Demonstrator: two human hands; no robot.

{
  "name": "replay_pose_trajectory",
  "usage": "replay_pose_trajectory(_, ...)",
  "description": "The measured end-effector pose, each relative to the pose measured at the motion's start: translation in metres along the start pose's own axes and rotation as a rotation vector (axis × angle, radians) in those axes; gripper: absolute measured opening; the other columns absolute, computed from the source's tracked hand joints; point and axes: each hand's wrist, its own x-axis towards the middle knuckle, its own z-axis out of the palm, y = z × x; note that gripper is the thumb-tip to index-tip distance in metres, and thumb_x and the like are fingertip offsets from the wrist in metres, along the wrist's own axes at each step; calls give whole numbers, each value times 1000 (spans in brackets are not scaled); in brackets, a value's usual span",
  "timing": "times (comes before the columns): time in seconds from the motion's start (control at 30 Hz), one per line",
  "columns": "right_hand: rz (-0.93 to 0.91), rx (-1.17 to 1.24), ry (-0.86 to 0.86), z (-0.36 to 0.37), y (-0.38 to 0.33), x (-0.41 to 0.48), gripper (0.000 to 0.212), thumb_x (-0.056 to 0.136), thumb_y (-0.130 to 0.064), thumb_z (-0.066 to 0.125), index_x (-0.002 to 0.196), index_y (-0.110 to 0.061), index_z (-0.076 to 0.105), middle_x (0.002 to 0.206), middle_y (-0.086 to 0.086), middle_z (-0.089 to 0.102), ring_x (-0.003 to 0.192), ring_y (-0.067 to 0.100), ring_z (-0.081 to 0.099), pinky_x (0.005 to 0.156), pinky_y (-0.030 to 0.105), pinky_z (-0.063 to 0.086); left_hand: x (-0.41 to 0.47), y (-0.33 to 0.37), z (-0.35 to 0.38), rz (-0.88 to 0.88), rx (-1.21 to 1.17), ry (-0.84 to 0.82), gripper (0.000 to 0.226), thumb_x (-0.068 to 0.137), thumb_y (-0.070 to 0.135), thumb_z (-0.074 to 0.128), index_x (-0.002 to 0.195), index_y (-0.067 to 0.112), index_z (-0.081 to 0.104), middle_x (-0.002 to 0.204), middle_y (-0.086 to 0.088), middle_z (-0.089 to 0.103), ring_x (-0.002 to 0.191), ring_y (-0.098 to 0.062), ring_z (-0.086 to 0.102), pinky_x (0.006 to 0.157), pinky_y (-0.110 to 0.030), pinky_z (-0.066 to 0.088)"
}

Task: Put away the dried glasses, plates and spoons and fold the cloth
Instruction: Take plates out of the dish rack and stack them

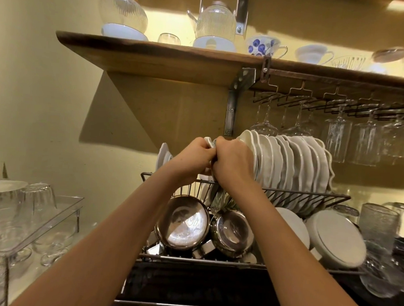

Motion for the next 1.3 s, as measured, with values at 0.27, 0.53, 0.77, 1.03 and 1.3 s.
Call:
replay_pose_trajectory(0.27,-53,-16,26,-2,1,2,18,90,-13,46,88,-5,62,59,-2,17,90,29,44,67,31,20,4,0,-2,-16,50,43,24,93,-1,38,72,3,49,57,-6,39,43,-9,41,50,-21,44)
replay_pose_trajectory(0.53,19,70,-4,10,7,14,11,85,-9,47,79,-8,56,80,11,50,90,31,46,66,30,21,9,-3,0,-11,96,116,31,88,-5,37,62,11,39,57,-5,29,49,-15,29,49,-24,37)
replay_pose_trajectory(0.77,126,73,-14,22,13,29,14,86,-10,47,72,-14,44,93,15,55,80,26,38,62,33,26,11,-4,-4,-40,57,115,22,89,-7,42,69,3,47,58,-8,41,34,-2,47,42,-16,43)
replay_pose_trajectory(1.03,126,31,0,19,14,32,9,88,-15,52,84,-10,58,90,11,50,93,27,42,68,31,27,11,-1,-4,-58,91,66,21,82,-16,47,67,-1,48,63,-11,48,64,-22,57,80,-43,54)
replay_pose_trajectory(1.3,67,-78,64,18,14,39,11,85,-19,55,82,-11,61,90,12,61,90,28,49,71,30,24,12,1,-4,-141,217,-24,21,80,-17,49,69,1,49,66,-10,47,73,-25,57,70,-32,49)
